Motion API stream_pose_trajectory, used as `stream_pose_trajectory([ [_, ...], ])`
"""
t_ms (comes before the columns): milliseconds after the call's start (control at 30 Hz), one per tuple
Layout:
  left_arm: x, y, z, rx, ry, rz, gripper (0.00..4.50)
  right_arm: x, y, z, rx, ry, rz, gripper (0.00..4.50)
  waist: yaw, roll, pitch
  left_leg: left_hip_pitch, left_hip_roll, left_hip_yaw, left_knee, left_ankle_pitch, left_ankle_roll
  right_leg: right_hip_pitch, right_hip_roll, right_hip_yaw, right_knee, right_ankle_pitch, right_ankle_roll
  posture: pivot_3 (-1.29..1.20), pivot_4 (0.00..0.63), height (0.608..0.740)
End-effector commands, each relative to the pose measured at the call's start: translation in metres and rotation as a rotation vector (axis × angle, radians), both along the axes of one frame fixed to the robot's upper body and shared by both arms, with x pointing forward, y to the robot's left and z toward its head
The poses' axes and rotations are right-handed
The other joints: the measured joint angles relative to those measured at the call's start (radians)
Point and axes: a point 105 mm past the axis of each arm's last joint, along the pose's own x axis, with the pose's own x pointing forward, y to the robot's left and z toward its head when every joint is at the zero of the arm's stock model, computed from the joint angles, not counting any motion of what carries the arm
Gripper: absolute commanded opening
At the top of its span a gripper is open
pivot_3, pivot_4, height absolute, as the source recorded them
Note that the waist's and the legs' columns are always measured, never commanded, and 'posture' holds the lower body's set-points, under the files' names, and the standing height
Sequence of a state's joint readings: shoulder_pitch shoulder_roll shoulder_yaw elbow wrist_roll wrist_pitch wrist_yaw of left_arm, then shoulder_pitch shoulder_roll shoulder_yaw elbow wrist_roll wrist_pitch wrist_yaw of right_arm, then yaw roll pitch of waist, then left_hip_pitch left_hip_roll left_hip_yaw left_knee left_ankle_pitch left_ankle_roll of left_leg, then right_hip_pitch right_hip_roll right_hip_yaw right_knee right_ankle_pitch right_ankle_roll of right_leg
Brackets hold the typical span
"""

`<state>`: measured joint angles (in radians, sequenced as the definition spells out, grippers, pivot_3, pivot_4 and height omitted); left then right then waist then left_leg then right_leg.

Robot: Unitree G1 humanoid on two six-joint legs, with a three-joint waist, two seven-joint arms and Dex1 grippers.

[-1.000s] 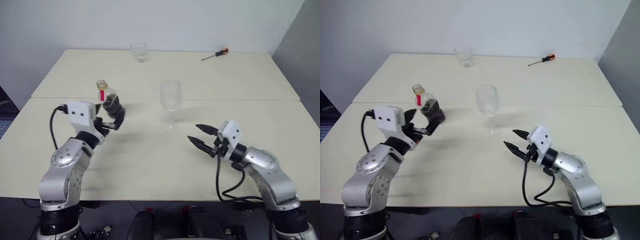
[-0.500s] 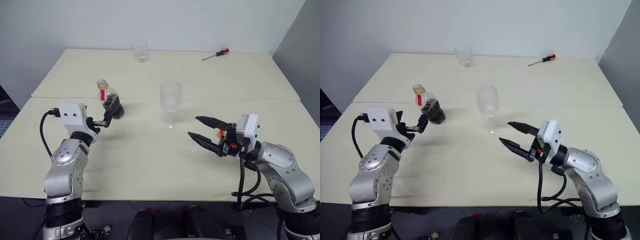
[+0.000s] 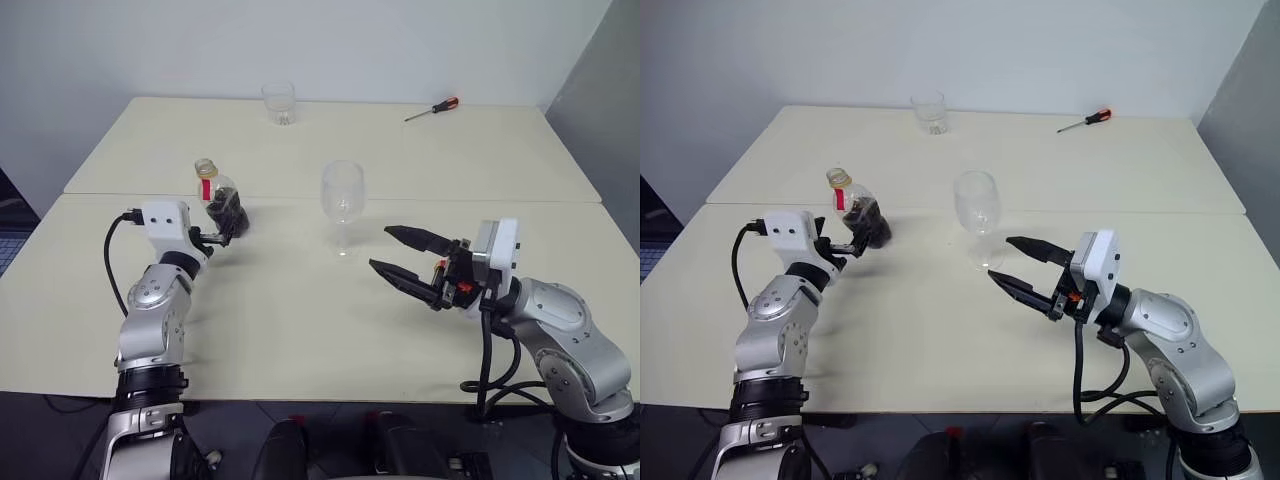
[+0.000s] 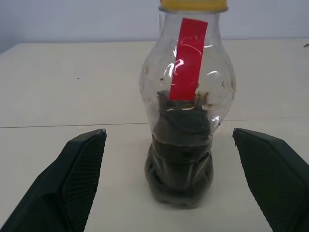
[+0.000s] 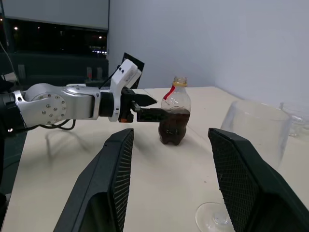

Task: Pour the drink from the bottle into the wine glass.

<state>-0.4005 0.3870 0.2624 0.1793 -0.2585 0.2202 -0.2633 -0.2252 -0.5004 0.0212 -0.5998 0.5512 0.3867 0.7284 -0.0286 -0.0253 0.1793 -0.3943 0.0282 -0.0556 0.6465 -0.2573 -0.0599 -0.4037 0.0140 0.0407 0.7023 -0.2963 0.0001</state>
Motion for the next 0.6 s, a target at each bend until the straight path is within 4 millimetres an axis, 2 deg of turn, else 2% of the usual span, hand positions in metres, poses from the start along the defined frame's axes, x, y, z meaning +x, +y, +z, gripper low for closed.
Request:
stream_pose_trajectory([
  [33, 0.007, -0.003, 0.010, 0.020, -0.048, -0.026, 4.50, -0.002, 0.001, 0.013, 0.031, -0.030, -0.002, 2.62, 0.000, 0.000, 0.000, 0.000, 0.000, 0.000, 0.000, 0.000, 0.000, 0.000, 0.000, 0.000, 0.000, 0.000, 0.000, 0.00, 0.150, 0.740],
  [133, 0.014, -0.003, 0.008, 0.025, -0.045, -0.033, 4.50, -0.001, 0.001, 0.014, 0.035, -0.021, -0.012, 2.62, 0.000, 0.000, 0.000, 0.000, 0.000, 0.000, 0.000, 0.000, 0.000, 0.000, 0.000, 0.000, 0.000, 0.000, 0.000, 0.00, 0.150, 0.740],
  [400, 0.048, -0.009, 0.011, 0.053, -0.057, -0.049, 4.50, 0.002, 0.000, 0.011, 0.036, -0.003, -0.029, 2.62, 0.002, -0.002, -0.001, -0.002, -0.002, -0.001, 0.001, 0.000, 0.000, 0.000, 0.001, -0.002, 0.000, 0.000, 0.000, 0.00, 0.150, 0.740],
  [600, 0.061, -0.010, 0.010, 0.058, -0.043, -0.067, 4.50, 0.002, -0.001, 0.009, 0.038, 0.009, -0.044, 2.62, 0.000, -0.002, -0.001, -0.003, -0.002, -0.001, 0.001, 0.000, 0.000, 0.000, 0.001, -0.003, -0.002, 0.001, 0.001, 0.00, 0.150, 0.740],
])
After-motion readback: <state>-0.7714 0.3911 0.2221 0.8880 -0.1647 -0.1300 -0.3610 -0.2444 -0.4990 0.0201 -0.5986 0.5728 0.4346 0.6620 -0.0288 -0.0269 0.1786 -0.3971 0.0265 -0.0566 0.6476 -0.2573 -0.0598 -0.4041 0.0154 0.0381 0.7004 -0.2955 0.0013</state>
